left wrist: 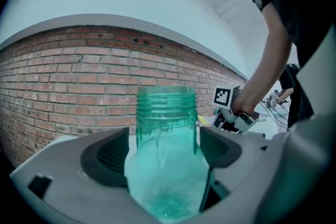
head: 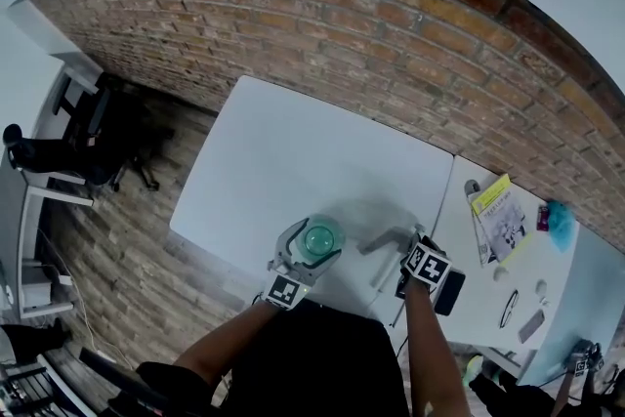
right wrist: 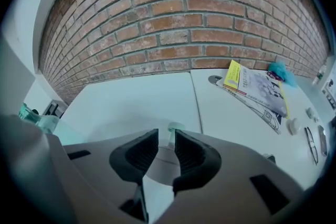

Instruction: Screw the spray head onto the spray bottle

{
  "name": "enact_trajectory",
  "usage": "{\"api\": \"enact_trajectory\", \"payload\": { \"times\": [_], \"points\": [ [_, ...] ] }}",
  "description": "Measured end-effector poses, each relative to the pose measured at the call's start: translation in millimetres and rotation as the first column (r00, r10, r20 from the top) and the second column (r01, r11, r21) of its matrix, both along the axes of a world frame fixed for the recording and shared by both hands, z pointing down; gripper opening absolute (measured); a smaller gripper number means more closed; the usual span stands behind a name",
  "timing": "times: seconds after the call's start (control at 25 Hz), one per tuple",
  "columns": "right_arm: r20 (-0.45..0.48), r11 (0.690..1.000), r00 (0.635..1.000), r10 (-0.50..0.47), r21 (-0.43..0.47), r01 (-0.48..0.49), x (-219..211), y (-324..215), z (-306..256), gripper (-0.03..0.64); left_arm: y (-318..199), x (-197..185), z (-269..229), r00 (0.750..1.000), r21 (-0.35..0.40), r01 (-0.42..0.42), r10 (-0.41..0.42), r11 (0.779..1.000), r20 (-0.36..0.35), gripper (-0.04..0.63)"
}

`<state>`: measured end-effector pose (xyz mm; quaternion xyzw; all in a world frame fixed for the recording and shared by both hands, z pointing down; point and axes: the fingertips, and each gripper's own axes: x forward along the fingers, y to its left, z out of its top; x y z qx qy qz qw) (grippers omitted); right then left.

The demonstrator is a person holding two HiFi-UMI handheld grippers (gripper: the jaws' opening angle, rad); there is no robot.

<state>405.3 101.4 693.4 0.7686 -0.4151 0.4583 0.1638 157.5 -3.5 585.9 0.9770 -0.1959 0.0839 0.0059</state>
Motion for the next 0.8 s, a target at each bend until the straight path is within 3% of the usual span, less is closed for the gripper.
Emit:
{"api": "enact_trajectory", "payload": {
  "times": [0.24, 0.52, 0.8],
  "points": [
    [0.125, 0.996, 0.989, 0.084, -0.015, -0.083, 8.4, -3.5, 24.2, 0.094, 0.1, -0.2, -0.6, 1.000, 0.006, -0.006, 0.006, 1.000, -0.002, 0.402],
    [0.184, 0.995, 0.982, 0.029, -0.094, -0.011, 7.8, -13.1, 34.9, 0.101, -1.8, -1.3, -2.6, 1.000, 0.020, 0.012, -0.012, 1.000, -0.014, 0.402],
    [0.247, 0.982, 0.968, 0.034, -0.189, 0.014, 13.0, -11.5, 49.3, 0.109, -2.5, -0.9, -3.8, 1.000, 0.027, 0.013, -0.012, 1.000, -0.021, 0.402]
  ]
}}
